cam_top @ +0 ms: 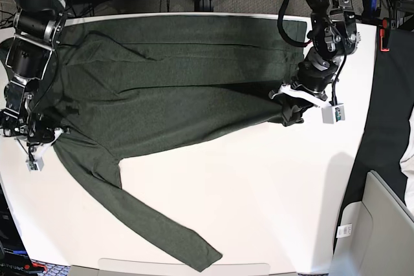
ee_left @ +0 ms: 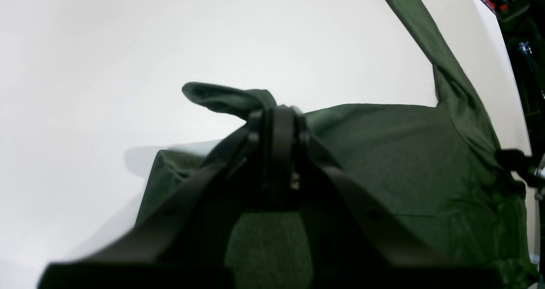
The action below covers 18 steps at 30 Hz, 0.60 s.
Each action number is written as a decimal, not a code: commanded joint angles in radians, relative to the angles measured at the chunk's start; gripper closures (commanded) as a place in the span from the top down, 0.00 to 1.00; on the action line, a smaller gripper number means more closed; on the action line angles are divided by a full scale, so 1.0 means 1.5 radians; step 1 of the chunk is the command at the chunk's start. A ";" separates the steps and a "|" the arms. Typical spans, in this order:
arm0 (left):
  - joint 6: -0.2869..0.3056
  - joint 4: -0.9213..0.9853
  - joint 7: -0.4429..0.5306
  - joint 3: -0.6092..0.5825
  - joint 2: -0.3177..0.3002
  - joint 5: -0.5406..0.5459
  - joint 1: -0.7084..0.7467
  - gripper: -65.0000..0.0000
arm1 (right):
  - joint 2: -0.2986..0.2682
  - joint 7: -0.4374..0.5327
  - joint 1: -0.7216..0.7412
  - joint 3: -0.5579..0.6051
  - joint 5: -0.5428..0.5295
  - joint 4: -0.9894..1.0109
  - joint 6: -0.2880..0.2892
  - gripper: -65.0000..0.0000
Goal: Fold the T-shirt properly
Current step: 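Lift the grasped edge and fold it over the body toward the first fold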
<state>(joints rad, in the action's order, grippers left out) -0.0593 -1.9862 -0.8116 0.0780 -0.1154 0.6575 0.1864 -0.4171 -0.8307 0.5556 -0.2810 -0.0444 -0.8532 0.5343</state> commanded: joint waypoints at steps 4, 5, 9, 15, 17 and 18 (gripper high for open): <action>0.004 -0.015 0.013 0.003 -0.004 0.006 0.001 0.01 | -0.010 -0.047 -0.013 -0.045 -0.013 -0.100 0.001 0.01; 0.004 -0.015 0.014 0.003 -0.004 0.006 0.005 0.01 | -0.010 -0.062 -0.020 -0.060 -0.026 -0.117 0.001 0.01; 0.004 -0.015 0.014 0.004 -0.004 0.006 0.010 0.01 | -0.015 -0.135 -0.044 -0.092 -0.098 -0.170 0.001 0.01; 0.004 -0.022 0.014 0.042 -0.003 0.008 0.024 0.01 | -0.029 -0.197 -0.095 -0.126 -0.152 -0.274 0.001 0.01; 0.004 -0.022 0.014 0.051 -0.003 0.008 0.025 0.01 | -0.030 -0.218 -0.107 -0.137 -0.170 -0.299 0.001 0.01; 0.004 -0.022 0.014 0.055 -0.003 0.008 0.029 0.01 | -0.030 -0.226 -0.112 -0.142 -0.175 -0.310 0.001 0.01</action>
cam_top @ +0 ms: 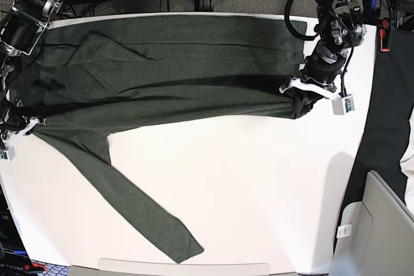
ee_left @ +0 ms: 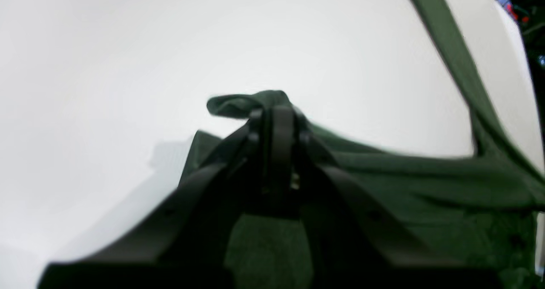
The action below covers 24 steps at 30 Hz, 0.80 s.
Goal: Fold the T-shirt properly
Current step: 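Lift the grasped edge and fold it over the body toward the first fold, then lower the folded edge onto the shirt with both grippers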
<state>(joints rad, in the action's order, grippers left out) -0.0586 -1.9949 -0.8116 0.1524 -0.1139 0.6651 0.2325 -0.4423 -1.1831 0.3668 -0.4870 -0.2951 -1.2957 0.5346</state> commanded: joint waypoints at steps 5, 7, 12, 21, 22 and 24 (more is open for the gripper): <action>0.004 -0.033 0.011 0.008 -0.004 0.004 0.014 0.01 | -0.029 -0.006 -0.026 -0.019 -0.032 -0.074 0.001 0.01; 0.004 -0.034 0.012 0.008 -0.004 0.004 0.027 0.01 | -0.034 -0.006 -0.036 -0.020 -0.032 -0.089 0.001 0.01; 0.004 -0.032 0.009 0.005 -0.005 0.004 0.035 0.01 | -0.054 -0.006 -0.071 -0.041 -0.047 -0.119 0.001 0.01; 0.005 -0.017 0.006 0.003 -0.005 0.004 0.031 0.01 | -0.051 -0.006 -0.090 -0.055 -0.060 -0.118 0.001 0.01; 0.005 -0.017 0.006 0.003 -0.005 0.004 0.031 0.01 | -0.051 -0.006 -0.094 -0.055 -0.060 -0.119 0.001 0.01; 0.005 -0.016 0.006 0.003 -0.005 0.004 0.033 0.01 | -0.050 -0.006 -0.095 -0.055 -0.060 -0.119 0.001 0.01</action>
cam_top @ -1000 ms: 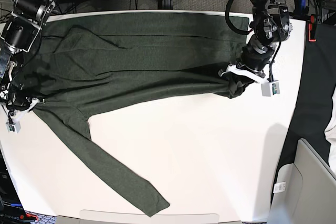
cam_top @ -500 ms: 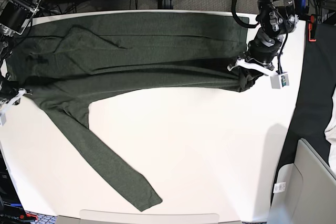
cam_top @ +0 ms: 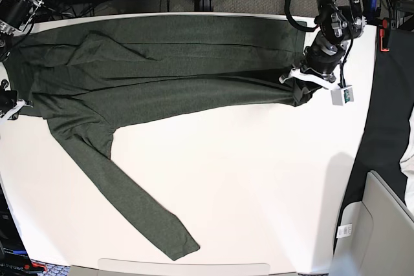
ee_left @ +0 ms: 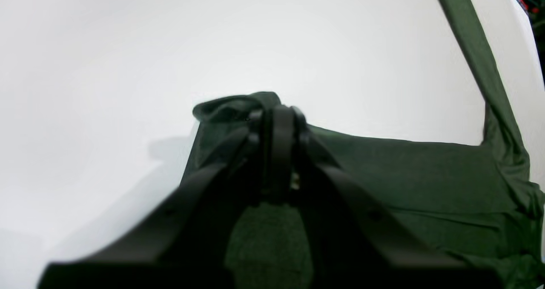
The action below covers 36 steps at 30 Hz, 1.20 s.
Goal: Fold the T-shirt properly
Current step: 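Lower the folded edge onto the shirt with both grippers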
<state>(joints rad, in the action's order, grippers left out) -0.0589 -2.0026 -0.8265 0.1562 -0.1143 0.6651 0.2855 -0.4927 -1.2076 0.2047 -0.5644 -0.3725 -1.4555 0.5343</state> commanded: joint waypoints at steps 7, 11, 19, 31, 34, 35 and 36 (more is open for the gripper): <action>0.005 -0.014 -0.020 0.001 -0.005 0.004 0.001 0.01 | -0.015 0.014 0.031 -0.001 -0.005 -0.008 0.000 0.01; 0.005 -0.014 -0.058 0.001 -0.005 0.004 0.001 0.01 | 0.004 0.034 0.051 0.009 -0.003 0.027 -0.004 0.01; 0.005 -0.014 -0.060 0.001 -0.005 0.004 0.001 0.01 | 0.037 0.091 0.106 0.100 0.086 0.078 -0.005 0.01; 0.005 -0.014 -0.061 0.003 -0.005 0.004 0.001 0.01 | 0.052 0.095 0.161 0.096 0.119 0.136 -0.056 0.35; 0.005 -0.014 -0.061 0.002 -0.005 0.004 0.001 0.01 | 0.053 0.102 0.168 0.096 0.119 0.136 -0.072 0.39; 0.005 -0.014 -0.062 0.002 -0.005 0.004 0.001 0.01 | 0.054 0.111 0.172 0.096 0.119 0.143 -0.072 0.39; 0.005 -0.014 -0.062 0.002 -0.005 0.004 0.001 0.01 | 0.054 0.119 0.174 0.098 0.119 0.157 -0.072 0.39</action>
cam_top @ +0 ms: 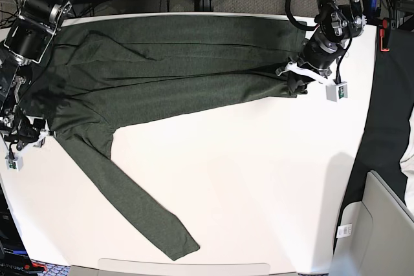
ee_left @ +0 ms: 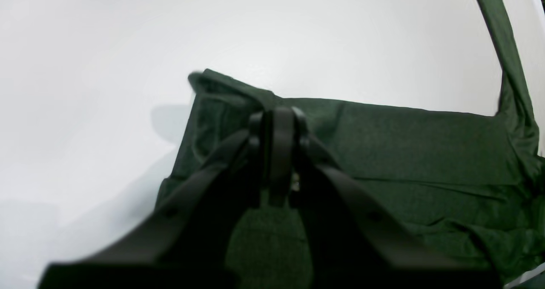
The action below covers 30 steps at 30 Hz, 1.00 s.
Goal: Fold the T-shirt properly
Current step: 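Lower the folded edge onto the shirt with both grippers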
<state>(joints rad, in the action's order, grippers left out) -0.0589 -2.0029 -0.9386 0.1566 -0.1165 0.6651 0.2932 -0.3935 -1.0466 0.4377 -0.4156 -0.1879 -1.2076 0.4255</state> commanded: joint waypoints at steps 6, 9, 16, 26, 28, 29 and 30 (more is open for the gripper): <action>0.005 -0.013 0.013 0.001 -0.004 0.004 -0.005 0.01 | -0.012 0.079 0.032 0.001 -0.004 0.098 0.000 0.39; 0.005 -0.013 0.013 0.001 -0.004 0.004 -0.005 0.01 | -0.011 0.098 0.032 0.002 -0.004 0.125 0.000 0.39; 0.005 -0.013 0.013 0.001 -0.004 0.004 -0.006 0.01 | -0.001 0.104 0.032 0.002 -0.004 0.159 0.000 0.39; 0.005 -0.014 0.011 0.001 -0.004 0.004 -0.005 0.01 | 0.002 0.079 0.032 0.002 -0.005 0.173 0.000 0.01; 0.005 -0.014 0.011 0.001 -0.004 0.004 -0.005 0.01 | 0.003 0.046 0.038 0.002 -0.006 0.165 0.001 0.01; 0.005 -0.014 0.011 0.001 -0.004 0.004 -0.005 0.01 | 0.003 0.029 0.042 0.002 -0.006 0.158 0.001 0.01; 0.005 -0.016 0.011 0.001 -0.004 0.004 -0.005 0.01 | 0.003 0.019 0.042 0.001 -0.006 0.151 0.001 0.01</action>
<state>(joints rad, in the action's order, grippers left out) -0.0589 -2.0033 -0.9386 0.1566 -0.1165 0.6624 0.2909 -0.3763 -1.0092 0.4828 -0.4118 -0.2005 -0.9688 0.4221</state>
